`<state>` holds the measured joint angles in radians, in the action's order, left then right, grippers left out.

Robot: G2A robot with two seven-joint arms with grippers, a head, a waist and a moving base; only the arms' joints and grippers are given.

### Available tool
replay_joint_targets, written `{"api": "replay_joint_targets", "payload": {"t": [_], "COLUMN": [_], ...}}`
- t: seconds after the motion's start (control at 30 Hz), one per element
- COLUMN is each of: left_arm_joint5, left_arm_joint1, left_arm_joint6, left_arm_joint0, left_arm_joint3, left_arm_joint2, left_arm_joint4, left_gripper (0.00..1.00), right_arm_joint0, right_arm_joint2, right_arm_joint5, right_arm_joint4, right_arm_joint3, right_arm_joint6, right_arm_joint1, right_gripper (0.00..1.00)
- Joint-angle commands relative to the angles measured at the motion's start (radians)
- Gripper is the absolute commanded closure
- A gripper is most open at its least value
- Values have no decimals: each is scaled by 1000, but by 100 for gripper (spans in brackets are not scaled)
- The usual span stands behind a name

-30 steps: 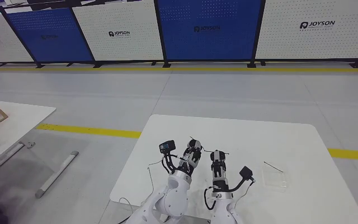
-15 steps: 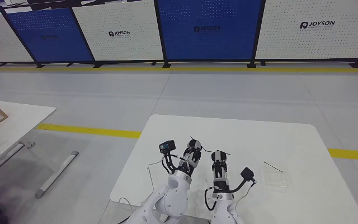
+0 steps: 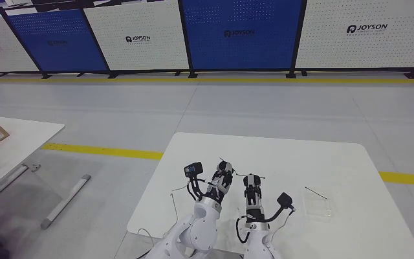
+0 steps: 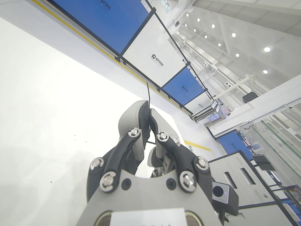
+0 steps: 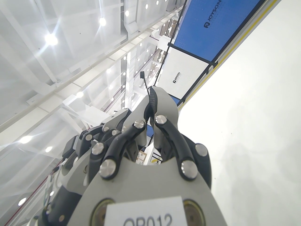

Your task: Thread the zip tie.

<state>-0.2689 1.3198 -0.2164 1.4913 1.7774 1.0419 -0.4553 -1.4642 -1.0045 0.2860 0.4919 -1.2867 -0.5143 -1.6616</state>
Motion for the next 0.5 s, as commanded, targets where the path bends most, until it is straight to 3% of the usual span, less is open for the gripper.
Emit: {"api": "replay_joint_targets", "payload": {"t": [0.0, 0.47], "left_arm_joint5": [0, 0], "left_arm_joint1": [0, 0], "left_arm_joint6": [0, 0], "left_arm_joint0": [0, 0], "left_arm_joint3": [0, 0], "left_arm_joint2": [0, 0], "left_arm_joint4": [0, 0], "left_gripper": [100, 100], "right_arm_joint0": [-1, -8], "right_arm_joint2": [-1, -8], "right_arm_joint5": [0, 5], "right_arm_joint4": [-2, 1], "right_arm_joint3": [-1, -8], "right_arm_joint6": [-1, -4], "right_arm_joint1": [0, 0], "right_gripper": [100, 100]}}
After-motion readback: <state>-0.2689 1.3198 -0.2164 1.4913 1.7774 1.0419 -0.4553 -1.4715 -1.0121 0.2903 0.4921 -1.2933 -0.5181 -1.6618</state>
